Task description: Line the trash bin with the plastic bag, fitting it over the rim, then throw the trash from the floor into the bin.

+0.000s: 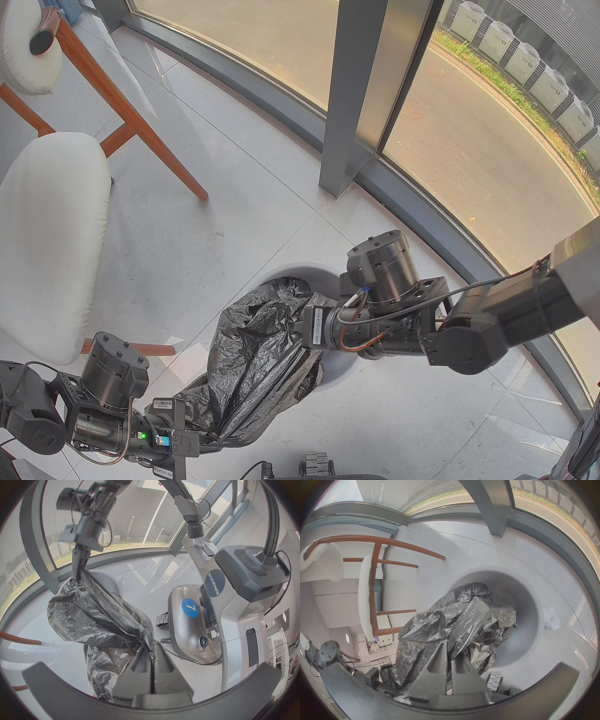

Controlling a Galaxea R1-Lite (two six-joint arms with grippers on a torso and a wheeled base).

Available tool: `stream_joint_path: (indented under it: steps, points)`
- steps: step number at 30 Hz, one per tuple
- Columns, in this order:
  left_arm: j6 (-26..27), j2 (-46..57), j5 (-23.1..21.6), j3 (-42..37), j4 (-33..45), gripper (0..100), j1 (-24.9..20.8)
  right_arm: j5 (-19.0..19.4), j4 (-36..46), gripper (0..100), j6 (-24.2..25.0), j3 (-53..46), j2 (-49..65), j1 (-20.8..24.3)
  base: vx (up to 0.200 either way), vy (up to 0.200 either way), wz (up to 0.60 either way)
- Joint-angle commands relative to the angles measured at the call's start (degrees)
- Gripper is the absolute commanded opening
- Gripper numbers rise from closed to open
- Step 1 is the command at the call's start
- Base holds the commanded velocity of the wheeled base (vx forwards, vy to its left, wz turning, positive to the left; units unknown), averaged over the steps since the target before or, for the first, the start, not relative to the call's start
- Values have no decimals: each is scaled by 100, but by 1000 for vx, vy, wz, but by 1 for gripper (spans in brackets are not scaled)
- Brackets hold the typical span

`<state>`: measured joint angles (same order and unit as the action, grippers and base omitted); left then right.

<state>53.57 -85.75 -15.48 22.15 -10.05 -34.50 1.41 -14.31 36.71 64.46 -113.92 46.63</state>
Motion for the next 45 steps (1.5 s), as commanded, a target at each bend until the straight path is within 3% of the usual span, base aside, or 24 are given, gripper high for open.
stream_joint_path:
  steps: [1,4,9,14,16,20,22,28,37,38,45]
  points:
    - [-250,-47,-16,114,-41,0,-13,-1,139,0,-58,-426,863,-22,0,0,0]
    - [-452,-82,-7,193,-261,0,-110,-1,253,0,-181,-549,1118,-145,0,0,0]
    - [-900,-478,19,395,-542,0,-382,78,1291,0,-445,-567,1496,-400,0,0,0]
    - [-944,-882,1,756,-542,0,-532,87,1686,0,-471,-584,1548,-453,0,0,0]
    - [-1085,-1216,-34,949,-551,0,-804,87,2055,0,-480,-663,1540,-435,0,0,0]
    - [-1208,-1533,-60,975,-551,0,-1068,87,2205,0,-498,-857,1469,-444,0,0,0]
    - [-1287,-1867,-60,923,-674,0,-1191,87,2169,0,-753,-927,1346,-453,0,0,0]
    - [-1489,-2368,-7,1028,-1219,0,-1076,87,2161,0,-849,-707,1197,-462,0,0,0]
    - [-1700,-2868,107,984,-1377,0,-892,43,2038,0,-858,-584,898,-638,0,0,0]
    - [-1700,-2868,107,984,-1386,100,-874,43,2020,0,-867,-584,880,-646,0,0,0]
    - [-1955,-2948,116,1116,-1404,100,-830,61,1510,0,-814,-637,836,-690,0,0,0]
